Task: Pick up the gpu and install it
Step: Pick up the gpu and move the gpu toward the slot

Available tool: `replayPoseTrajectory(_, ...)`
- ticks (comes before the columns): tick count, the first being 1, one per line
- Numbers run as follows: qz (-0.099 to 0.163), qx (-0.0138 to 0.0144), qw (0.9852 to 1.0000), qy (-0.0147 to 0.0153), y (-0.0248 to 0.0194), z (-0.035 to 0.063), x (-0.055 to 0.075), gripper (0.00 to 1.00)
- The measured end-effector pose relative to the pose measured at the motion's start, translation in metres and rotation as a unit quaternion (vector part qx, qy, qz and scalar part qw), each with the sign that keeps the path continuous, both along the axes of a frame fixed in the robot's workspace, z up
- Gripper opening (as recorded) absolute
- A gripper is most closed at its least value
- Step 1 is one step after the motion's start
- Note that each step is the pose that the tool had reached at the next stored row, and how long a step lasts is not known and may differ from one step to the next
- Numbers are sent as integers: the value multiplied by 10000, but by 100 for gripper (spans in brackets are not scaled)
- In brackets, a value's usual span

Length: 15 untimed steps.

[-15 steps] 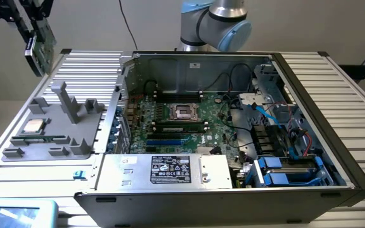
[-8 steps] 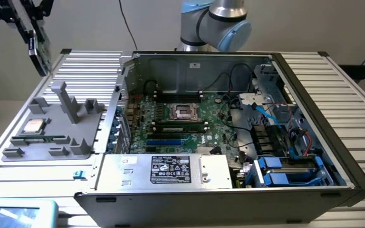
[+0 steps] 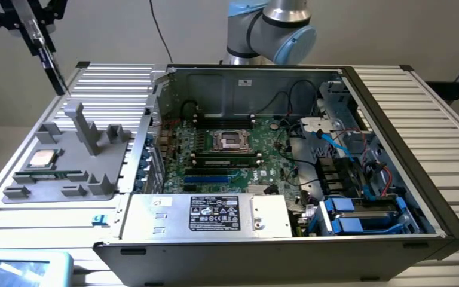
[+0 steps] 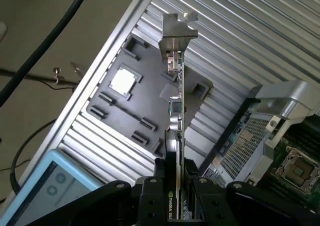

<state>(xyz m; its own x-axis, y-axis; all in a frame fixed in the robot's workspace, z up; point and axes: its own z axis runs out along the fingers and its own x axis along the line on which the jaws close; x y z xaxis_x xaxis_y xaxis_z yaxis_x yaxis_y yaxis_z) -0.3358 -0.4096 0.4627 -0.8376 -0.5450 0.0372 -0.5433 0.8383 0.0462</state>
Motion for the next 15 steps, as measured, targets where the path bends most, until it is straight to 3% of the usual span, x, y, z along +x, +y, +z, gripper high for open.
replayPoseTrajectory(4, 365, 0, 9993, 0, 0, 0, 0, 25)
replayPoseTrajectory(7, 634, 0, 9980, 0, 0, 0, 0, 25)
replayPoseTrajectory(11, 995, 0, 9950, 0, 0, 0, 0, 25)
replayPoseTrajectory(15, 1359, 0, 9907, 0, 0, 0, 0, 25)
